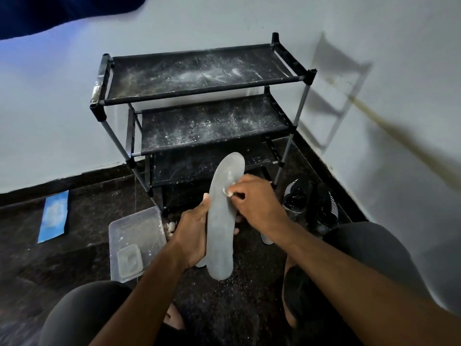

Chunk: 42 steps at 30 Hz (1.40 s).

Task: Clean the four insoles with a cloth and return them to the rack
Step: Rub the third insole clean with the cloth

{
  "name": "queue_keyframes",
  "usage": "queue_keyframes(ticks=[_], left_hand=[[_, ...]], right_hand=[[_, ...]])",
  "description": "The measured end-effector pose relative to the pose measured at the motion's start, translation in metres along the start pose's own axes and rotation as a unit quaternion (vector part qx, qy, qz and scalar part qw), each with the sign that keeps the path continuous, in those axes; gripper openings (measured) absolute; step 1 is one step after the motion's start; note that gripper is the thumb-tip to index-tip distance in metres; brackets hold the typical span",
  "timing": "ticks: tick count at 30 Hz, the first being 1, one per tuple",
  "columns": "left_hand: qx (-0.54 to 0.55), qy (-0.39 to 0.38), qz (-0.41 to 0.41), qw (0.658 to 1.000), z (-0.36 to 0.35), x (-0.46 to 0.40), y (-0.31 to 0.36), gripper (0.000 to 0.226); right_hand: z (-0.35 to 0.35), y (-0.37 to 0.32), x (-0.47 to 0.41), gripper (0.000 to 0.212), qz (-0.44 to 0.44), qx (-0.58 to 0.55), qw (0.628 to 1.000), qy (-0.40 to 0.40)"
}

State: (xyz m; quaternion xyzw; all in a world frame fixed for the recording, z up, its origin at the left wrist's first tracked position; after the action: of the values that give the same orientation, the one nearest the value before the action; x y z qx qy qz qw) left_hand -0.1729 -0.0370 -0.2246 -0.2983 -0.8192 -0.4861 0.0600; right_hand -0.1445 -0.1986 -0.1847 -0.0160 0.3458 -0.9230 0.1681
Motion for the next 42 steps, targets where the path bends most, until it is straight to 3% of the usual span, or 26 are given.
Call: queue_keyframes(ticks=[3,8,11,14,17,19,21,27,29,33,35,39,42], left_hand=[[0.002,0.006,0.003,1.0,-0.001,0.0,-0.001,0.061],[-0.013,0.019,0.019,1.0,-0.002,0.003,0.002,0.065],[0.001,0.016,0.013,1.0,-0.002,0.002,0.001,0.061],[-0.002,0.023,0.006,1.0,-0.004,0.0,0.0,0.061],[-0.009,0.035,0.004,0.999,-0.003,0.001,0.002,0.062],[-0.017,0.031,0.021,0.999,0.0,0.002,0.002,0.065],[-0.017,0.023,0.03,0.999,0.0,0.002,0.001,0.065],[0.02,0.034,0.017,0.999,-0.004,0.003,0.002,0.06],[0.022,0.034,0.011,0.999,-0.004,0.004,0.004,0.06],[-0.017,0.033,0.024,0.999,-0.004,0.005,0.004,0.068],[-0.025,0.026,0.034,0.999,-0.005,0.006,0.003,0.068],[-0.002,0.034,0.02,0.999,-0.007,0.004,0.003,0.059],[-0.014,0.033,0.023,0.999,-0.005,0.005,0.005,0.061]], right_hand=[[-0.008,-0.007,0.003,0.014,0.04,-0.026,0.997,-0.055],[0.012,0.007,-0.008,0.011,-0.033,-0.014,0.998,0.056],[0.003,0.005,-0.002,0.011,-0.021,0.013,1.0,-0.014],[-0.008,-0.005,0.005,0.012,0.025,-0.035,0.996,-0.076],[0.003,-0.004,-0.002,0.011,0.006,-0.095,0.995,0.001],[0.012,0.004,-0.008,0.013,-0.032,-0.064,0.995,0.076],[0.011,0.008,-0.008,0.014,-0.045,-0.045,0.993,0.097],[-0.018,-0.012,0.011,0.012,0.085,0.011,0.99,-0.112],[-0.011,-0.012,0.005,0.013,0.087,-0.028,0.994,-0.059],[0.009,0.005,-0.008,0.018,-0.033,-0.008,0.992,0.122],[0.004,0.007,-0.006,0.016,-0.02,0.012,0.993,0.114],[-0.013,-0.006,0.003,0.014,0.09,0.035,0.995,-0.008],[0.0,-0.006,-0.003,0.01,0.085,-0.017,0.995,0.054]])
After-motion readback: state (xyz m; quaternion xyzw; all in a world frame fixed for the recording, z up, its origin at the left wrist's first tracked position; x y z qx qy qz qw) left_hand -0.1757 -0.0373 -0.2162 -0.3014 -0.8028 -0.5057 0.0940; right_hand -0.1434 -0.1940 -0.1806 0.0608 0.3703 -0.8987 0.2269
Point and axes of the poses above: each hand's wrist, its own x-axis away from the middle knuckle, its own z-axis out of the back of the hand, y = z × x, the point moved 1 cm from there along -x, towards the middle knuckle, and after that the axes turned 10 degrees about -y, right-handed, at the moved point
